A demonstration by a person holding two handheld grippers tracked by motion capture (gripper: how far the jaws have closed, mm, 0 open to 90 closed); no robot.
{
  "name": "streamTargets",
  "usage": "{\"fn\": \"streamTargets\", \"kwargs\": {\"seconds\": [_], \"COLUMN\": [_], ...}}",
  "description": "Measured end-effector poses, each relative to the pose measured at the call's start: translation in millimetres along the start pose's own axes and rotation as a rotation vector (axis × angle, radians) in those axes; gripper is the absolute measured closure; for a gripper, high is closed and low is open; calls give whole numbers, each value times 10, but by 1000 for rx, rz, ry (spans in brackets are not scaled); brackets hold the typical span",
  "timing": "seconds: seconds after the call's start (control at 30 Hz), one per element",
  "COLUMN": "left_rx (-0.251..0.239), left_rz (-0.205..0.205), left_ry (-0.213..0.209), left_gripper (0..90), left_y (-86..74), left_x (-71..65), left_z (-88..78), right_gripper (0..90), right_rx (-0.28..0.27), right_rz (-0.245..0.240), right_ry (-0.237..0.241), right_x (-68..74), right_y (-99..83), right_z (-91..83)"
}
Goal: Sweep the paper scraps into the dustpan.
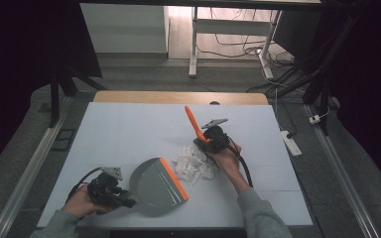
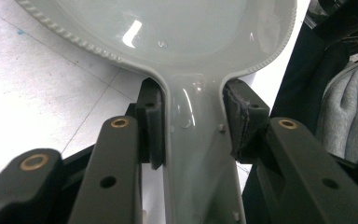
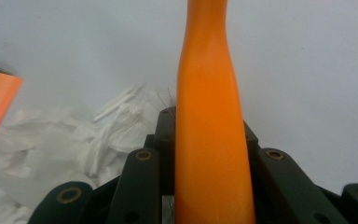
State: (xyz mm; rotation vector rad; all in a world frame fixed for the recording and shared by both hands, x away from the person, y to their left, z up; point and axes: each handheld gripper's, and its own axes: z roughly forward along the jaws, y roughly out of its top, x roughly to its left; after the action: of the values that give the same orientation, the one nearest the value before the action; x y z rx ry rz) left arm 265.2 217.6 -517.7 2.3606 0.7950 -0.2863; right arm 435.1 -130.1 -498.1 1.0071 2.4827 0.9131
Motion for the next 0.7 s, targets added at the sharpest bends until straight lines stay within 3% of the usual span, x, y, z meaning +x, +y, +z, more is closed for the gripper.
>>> {"fn": "streamTargets", "kwargs": {"seconds": [0.7], "left_rx": [-2], "left_rz": [-8], "left_ry": [0], "left_gripper": [617], "left_y": [14], "left_x": [-3], "left_z": [8], "right_gripper": [715], "right_rx": [13], "right_rz": [-119], "right_ry": [89], "right_x": [587], "right_y": [128], "right_z": [117]}}
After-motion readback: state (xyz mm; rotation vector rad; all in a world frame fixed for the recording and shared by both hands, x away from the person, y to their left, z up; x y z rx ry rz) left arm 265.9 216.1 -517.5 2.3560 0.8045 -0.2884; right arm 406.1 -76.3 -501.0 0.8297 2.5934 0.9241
